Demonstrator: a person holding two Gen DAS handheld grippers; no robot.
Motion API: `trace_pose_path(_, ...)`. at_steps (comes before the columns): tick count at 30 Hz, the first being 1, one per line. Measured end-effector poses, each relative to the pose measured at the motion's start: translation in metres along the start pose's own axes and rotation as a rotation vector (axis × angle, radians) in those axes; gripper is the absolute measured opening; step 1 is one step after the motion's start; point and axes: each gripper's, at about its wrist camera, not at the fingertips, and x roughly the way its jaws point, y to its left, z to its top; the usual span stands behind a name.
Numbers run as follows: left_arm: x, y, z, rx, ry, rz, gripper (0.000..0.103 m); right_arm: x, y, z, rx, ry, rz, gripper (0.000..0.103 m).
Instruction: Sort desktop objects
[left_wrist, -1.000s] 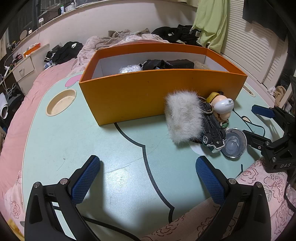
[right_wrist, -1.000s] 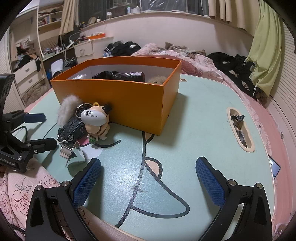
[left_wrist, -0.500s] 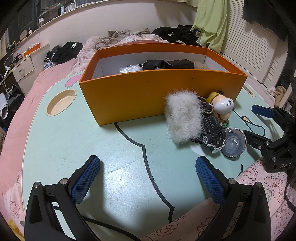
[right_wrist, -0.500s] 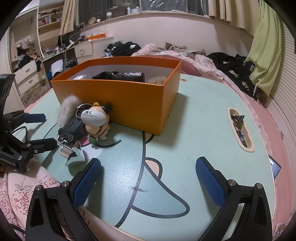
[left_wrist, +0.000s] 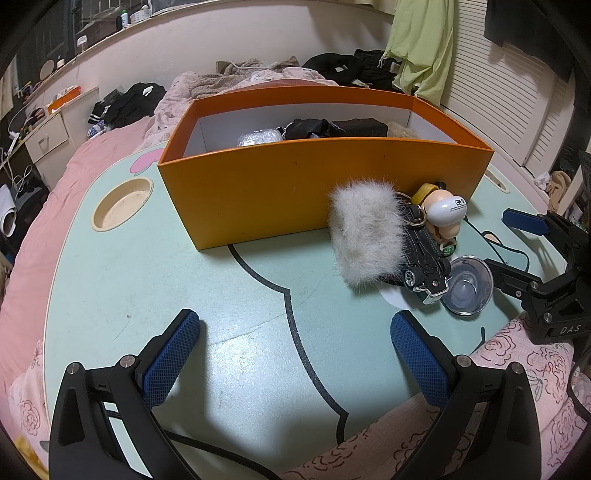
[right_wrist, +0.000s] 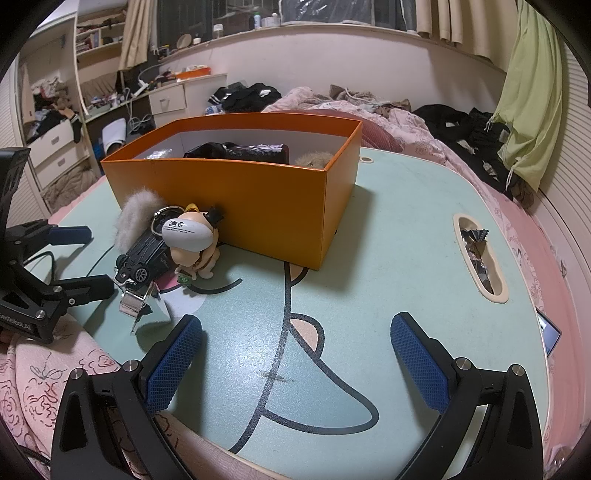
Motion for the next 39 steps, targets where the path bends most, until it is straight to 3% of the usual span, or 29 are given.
trace_pose_path(16,0.0,0.0,0.0,0.0,0.0,0.0,0.103,-0.001,0.0,-0.001,0.003,-0.003,0.003,0.102)
trace_pose_path(19,0.0,0.0,-0.001,-0.001,0.0,-0.001,0.103,-0.009,-0.004,-0.001,0.041,-0.046,0.046,0.101)
trace_pose_path(20,0.001,0.0,0.0,0.0,0.0,-0.001,0.103,-0.015,-0.006,-0.001,0.054,-0.076,0.065,0.095)
trace_pose_path(22,0.001,0.0,0.0,-0.001,-0.001,0.0,0.103,-0.024,-0.003,0.001,0.05,-0.115,0.123,0.071)
trace_pose_path(23,0.001,0.0,0.0,-0.001,0.0,0.0,0.103,-0.027,0.002,0.002,0.037,-0.119,0.168,0.052)
trace_pose_path(24,0.001,0.001,0.0,-0.001,0.0,0.0,0.103,-0.029,0.01,0.004,0.012,-0.12,0.196,0.045)
trace_pose_path(30,0.001,0.001,0.001,-0.002,0.0,0.0,0.103,-0.029,0.058,0.025,-0.168,-0.099,0.312,0.047)
trace_pose_path(33,0.001,0.001,0.001,-0.002,-0.001,0.0,0.103,-0.015,0.073,0.032,-0.218,-0.034,0.328,0.055)
trace_pose_path(35,0.0,0.001,0.0,-0.002,-0.001,0.0,0.103,-0.003,0.079,0.034,-0.232,0.02,0.338,0.055)
trace_pose_path(37,0.0,0.001,0.0,-0.002,-0.001,0.0,0.103,0.008,0.081,0.027,-0.238,0.057,0.341,0.045)
trace_pose_path(38,0.001,0.002,0.0,-0.002,-0.001,0.0,0.103,0.011,0.081,0.027,-0.236,0.064,0.345,0.031)
trace_pose_path(39,0.0,0.001,0.0,-0.002,-0.001,0.0,0.103,0.009,0.079,0.024,-0.23,0.056,0.347,0.029)
